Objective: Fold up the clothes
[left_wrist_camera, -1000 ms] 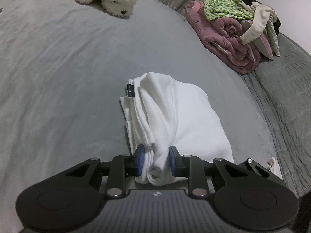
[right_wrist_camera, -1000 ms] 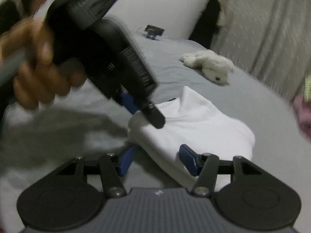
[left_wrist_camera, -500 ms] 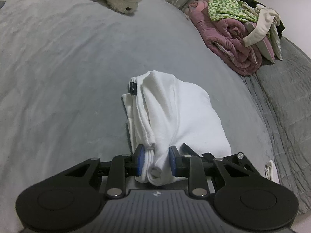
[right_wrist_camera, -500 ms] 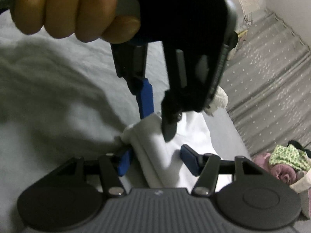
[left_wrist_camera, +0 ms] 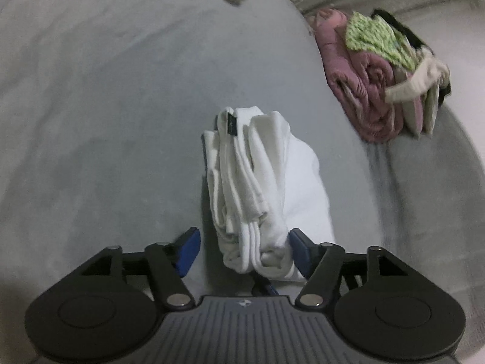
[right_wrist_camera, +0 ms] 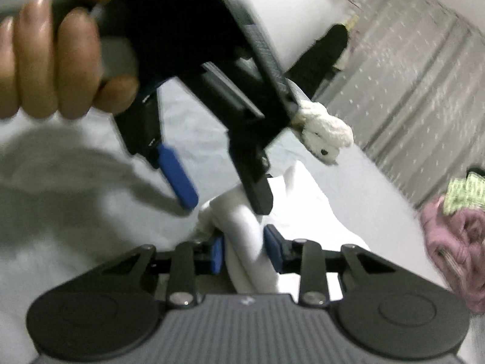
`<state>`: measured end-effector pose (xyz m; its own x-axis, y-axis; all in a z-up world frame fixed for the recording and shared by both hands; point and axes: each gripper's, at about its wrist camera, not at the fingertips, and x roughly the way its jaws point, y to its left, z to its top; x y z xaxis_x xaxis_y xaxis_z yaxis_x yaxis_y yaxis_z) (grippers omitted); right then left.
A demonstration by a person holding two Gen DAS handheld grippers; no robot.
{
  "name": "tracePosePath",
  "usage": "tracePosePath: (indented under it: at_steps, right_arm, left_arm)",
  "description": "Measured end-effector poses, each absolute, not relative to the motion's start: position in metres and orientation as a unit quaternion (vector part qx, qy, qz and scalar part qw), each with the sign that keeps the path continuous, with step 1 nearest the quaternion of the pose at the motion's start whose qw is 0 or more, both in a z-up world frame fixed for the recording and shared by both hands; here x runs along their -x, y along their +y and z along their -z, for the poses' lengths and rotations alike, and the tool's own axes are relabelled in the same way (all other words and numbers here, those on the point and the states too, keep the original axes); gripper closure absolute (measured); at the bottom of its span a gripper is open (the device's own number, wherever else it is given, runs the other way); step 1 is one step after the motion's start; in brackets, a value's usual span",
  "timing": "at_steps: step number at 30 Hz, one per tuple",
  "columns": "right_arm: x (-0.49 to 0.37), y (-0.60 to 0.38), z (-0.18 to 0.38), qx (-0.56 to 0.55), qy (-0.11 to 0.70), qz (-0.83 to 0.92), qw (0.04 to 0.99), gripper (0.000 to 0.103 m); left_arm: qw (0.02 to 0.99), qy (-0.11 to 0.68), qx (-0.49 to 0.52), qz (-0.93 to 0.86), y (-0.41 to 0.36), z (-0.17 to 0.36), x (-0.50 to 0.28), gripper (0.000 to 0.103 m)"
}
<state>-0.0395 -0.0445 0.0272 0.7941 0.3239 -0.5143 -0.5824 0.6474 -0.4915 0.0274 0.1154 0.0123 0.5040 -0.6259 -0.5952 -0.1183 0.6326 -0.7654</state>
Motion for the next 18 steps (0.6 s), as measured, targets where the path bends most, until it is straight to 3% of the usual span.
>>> tracePosePath:
  at_steps: [14, 16, 18]
  right_arm:
    - [0.048, -0.067, -0.06, 0.275, 0.205, -0.26, 0.903, 0.075]
    - [0.048, -0.065, -0.059, 0.277, 0.204, -0.261, 0.902, 0.075]
    - [0.05, -0.063, -0.053, 0.284, 0.201, -0.261, 0.901, 0.076]
  left_arm:
    - [0.761, 0.464, 0.42, 0.171, 0.097, 0.002, -0.058, 0.031]
    - [0.773, 0.456, 0.406, 0.174, 0.093, 0.002, -0.062, 0.034]
    - [0.784, 0.454, 0.389, 0.17, 0.089, -0.001, -0.065, 0.045]
